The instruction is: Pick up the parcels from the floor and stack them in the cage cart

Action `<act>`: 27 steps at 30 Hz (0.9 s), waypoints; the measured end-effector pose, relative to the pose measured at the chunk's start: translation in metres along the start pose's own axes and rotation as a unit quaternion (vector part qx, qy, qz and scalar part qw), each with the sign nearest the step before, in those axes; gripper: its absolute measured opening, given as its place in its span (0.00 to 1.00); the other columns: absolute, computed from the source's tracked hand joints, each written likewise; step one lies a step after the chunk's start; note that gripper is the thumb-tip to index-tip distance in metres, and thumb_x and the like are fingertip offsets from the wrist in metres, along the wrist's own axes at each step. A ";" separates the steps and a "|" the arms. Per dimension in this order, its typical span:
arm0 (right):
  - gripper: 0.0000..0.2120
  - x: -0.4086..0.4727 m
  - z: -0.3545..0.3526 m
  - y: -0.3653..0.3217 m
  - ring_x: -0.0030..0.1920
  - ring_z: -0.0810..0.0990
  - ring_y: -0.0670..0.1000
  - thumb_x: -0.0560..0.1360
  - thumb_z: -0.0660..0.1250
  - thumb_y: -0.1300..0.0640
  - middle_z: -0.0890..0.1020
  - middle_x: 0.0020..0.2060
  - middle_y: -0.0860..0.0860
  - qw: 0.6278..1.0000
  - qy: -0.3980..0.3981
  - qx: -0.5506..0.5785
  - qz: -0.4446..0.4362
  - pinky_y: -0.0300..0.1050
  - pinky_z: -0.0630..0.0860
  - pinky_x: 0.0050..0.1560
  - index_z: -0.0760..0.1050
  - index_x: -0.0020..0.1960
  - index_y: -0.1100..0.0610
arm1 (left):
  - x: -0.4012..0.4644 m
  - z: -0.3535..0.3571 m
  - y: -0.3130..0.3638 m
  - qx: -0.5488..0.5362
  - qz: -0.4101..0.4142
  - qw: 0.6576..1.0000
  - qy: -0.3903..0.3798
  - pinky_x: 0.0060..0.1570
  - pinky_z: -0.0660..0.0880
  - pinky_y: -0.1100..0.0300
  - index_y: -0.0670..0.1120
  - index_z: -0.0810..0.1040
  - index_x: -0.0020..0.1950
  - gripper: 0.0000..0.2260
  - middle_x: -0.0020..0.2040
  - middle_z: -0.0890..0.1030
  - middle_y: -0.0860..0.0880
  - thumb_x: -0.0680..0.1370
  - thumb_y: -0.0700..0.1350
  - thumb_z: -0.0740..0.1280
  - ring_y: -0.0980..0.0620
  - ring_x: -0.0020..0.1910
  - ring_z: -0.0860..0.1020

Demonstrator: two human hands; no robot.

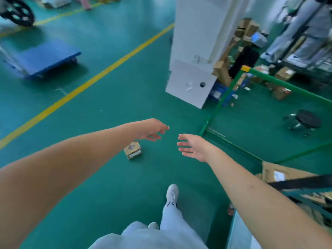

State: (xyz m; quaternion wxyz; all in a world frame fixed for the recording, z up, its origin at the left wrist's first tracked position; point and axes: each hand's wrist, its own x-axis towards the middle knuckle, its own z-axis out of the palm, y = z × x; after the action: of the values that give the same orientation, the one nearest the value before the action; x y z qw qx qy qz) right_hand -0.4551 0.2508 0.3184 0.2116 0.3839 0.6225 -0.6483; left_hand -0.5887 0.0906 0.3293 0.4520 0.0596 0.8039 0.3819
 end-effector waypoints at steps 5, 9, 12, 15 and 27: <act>0.10 0.059 0.045 -0.043 0.55 0.80 0.55 0.83 0.65 0.46 0.81 0.57 0.53 0.996 -0.071 -0.058 0.001 0.51 0.77 0.63 0.78 0.57 0.52 | 0.020 -0.060 -0.032 -0.046 -0.053 0.996 0.058 0.55 0.81 0.54 0.47 0.74 0.72 0.19 0.66 0.78 0.50 0.83 0.53 0.66 0.49 0.58 0.80; 0.10 0.122 0.069 -0.083 0.57 0.80 0.55 0.83 0.64 0.47 0.81 0.58 0.53 0.987 -0.129 -0.094 0.016 0.51 0.77 0.62 0.77 0.56 0.52 | 0.043 -0.104 -0.044 -0.084 -0.104 0.985 0.109 0.47 0.79 0.58 0.47 0.73 0.72 0.19 0.67 0.77 0.50 0.83 0.53 0.67 0.49 0.58 0.80; 0.10 0.171 0.080 -0.113 0.57 0.81 0.54 0.84 0.64 0.47 0.82 0.58 0.53 0.982 -0.156 -0.103 0.025 0.51 0.78 0.62 0.77 0.57 0.53 | 0.067 -0.136 -0.048 -0.092 -0.138 0.976 0.141 0.51 0.79 0.56 0.47 0.74 0.70 0.18 0.67 0.77 0.49 0.83 0.53 0.66 0.49 0.56 0.79; 0.10 0.211 0.083 -0.132 0.55 0.81 0.54 0.84 0.64 0.48 0.82 0.57 0.54 0.977 -0.175 -0.111 0.046 0.51 0.78 0.60 0.77 0.56 0.54 | 0.091 -0.157 -0.051 -0.092 -0.172 0.967 0.165 0.55 0.79 0.53 0.46 0.74 0.70 0.18 0.65 0.77 0.48 0.83 0.53 0.66 0.48 0.57 0.79; 0.15 0.387 0.107 -0.152 0.60 0.81 0.55 0.84 0.65 0.48 0.82 0.60 0.54 0.954 -0.161 -0.228 0.108 0.51 0.78 0.63 0.76 0.66 0.56 | 0.212 -0.197 -0.129 -0.161 -0.235 0.941 0.183 0.62 0.77 0.51 0.49 0.75 0.70 0.17 0.67 0.75 0.50 0.83 0.52 0.66 0.49 0.66 0.73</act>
State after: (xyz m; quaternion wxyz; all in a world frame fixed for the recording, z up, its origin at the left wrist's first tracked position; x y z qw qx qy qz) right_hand -0.8326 0.2468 0.1145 0.4598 0.2812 0.6664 -0.5153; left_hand -0.8325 -0.0163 0.1572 0.3775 -0.2757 0.7915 0.3937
